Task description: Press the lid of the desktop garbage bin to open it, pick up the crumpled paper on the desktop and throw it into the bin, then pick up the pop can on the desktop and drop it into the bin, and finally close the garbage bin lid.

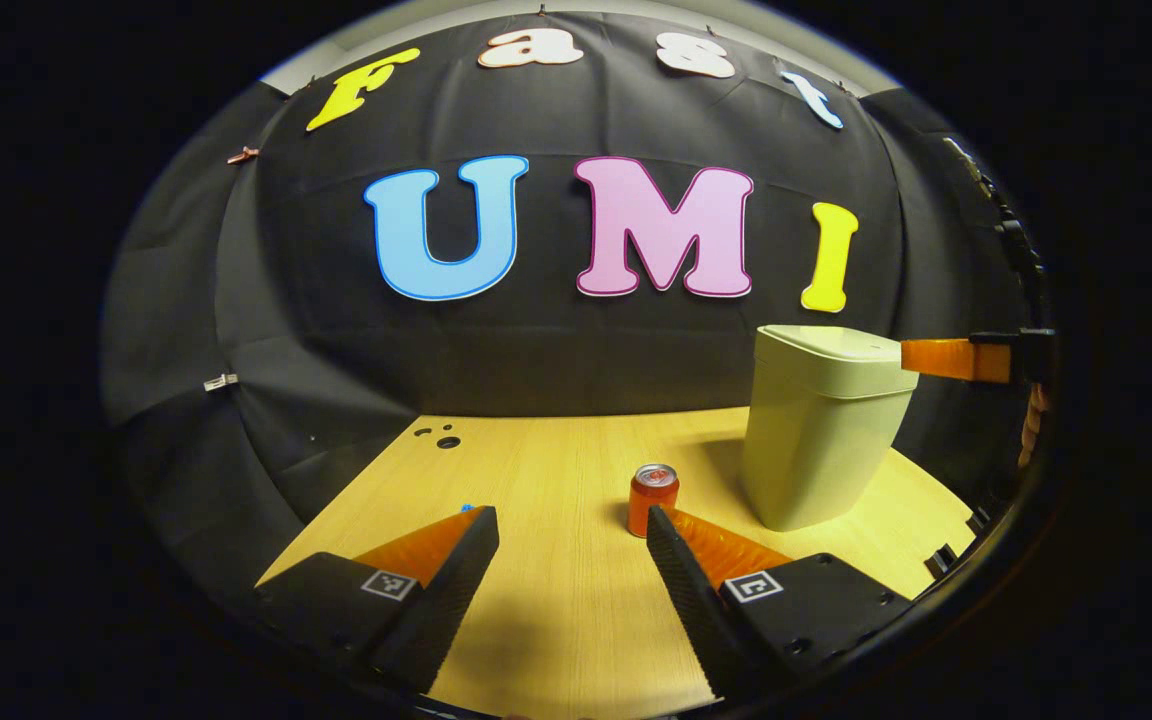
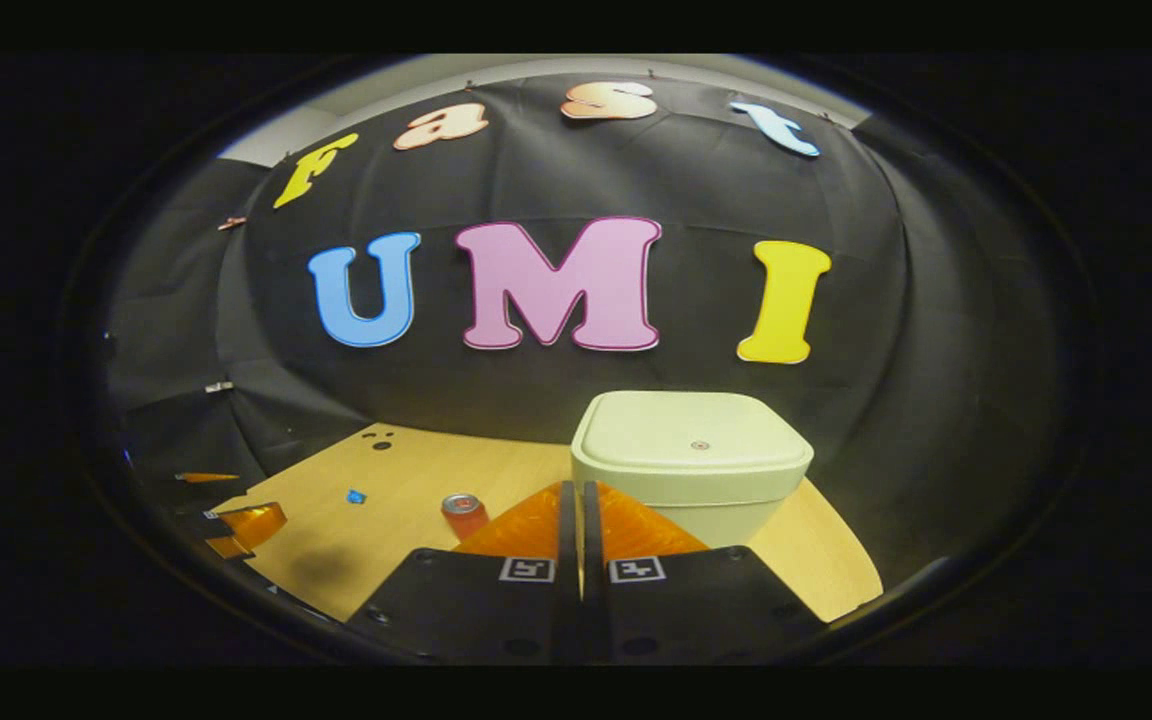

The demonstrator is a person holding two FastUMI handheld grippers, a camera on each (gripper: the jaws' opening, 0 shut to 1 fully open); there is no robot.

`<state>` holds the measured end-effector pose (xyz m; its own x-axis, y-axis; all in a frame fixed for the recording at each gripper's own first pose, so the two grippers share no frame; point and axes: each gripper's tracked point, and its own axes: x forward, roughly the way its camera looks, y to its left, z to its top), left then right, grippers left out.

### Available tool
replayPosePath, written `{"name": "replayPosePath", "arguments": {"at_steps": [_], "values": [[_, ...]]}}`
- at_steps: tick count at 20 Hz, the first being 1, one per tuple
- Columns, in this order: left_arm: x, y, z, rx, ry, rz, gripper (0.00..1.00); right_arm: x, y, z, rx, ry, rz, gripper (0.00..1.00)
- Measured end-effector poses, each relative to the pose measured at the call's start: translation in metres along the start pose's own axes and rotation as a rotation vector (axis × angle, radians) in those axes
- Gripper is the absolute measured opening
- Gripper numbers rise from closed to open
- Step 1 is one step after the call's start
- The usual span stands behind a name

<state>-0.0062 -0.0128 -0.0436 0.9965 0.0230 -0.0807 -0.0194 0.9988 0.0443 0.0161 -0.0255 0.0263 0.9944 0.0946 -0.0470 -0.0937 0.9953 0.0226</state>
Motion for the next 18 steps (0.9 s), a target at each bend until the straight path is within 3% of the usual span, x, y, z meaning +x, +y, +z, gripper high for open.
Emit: {"name": "replayPosePath", "arguments": {"at_steps": [7, 10, 12, 13, 15, 16, 17, 18], "values": [[0.003, 0.005, -0.009, 0.002, 0.026, 0.013, 0.96, 0.048, -0.055, 0.029, -0.037, -0.024, -0.096, 0.0], [0.004, 0.012, -0.012, -0.004, 0.034, 0.031, 0.96, 0.067, -0.069, 0.018, -0.009, 0.02, -0.117, 0.09], [0.004, 0.015, -0.014, -0.008, 0.04, 0.043, 0.96, 0.077, -0.079, 0.015, -0.017, 0.029, -0.131, 0.0], [0.004, 0.018, -0.015, -0.009, 0.045, 0.051, 0.96, 0.081, -0.084, 0.014, -0.021, 0.031, -0.137, 0.0], [0.003, 0.024, -0.021, -0.018, 0.062, 0.072, 0.96, 0.091, -0.091, 0.01, -0.014, 0.052, -0.144, 0.1], [0.004, 0.026, -0.023, -0.023, 0.069, 0.082, 0.96, 0.096, -0.092, 0.003, -0.001, 0.074, -0.142, 0.1], [0.005, 0.027, -0.024, -0.026, 0.074, 0.094, 0.96, 0.096, -0.092, 0.003, 0.013, 0.072, -0.141, 0.01], [0.004, 0.029, -0.024, -0.027, 0.075, 0.102, 0.96, 0.095, -0.092, 0.003, 0.017, 0.073, -0.143, 0.05]]}}
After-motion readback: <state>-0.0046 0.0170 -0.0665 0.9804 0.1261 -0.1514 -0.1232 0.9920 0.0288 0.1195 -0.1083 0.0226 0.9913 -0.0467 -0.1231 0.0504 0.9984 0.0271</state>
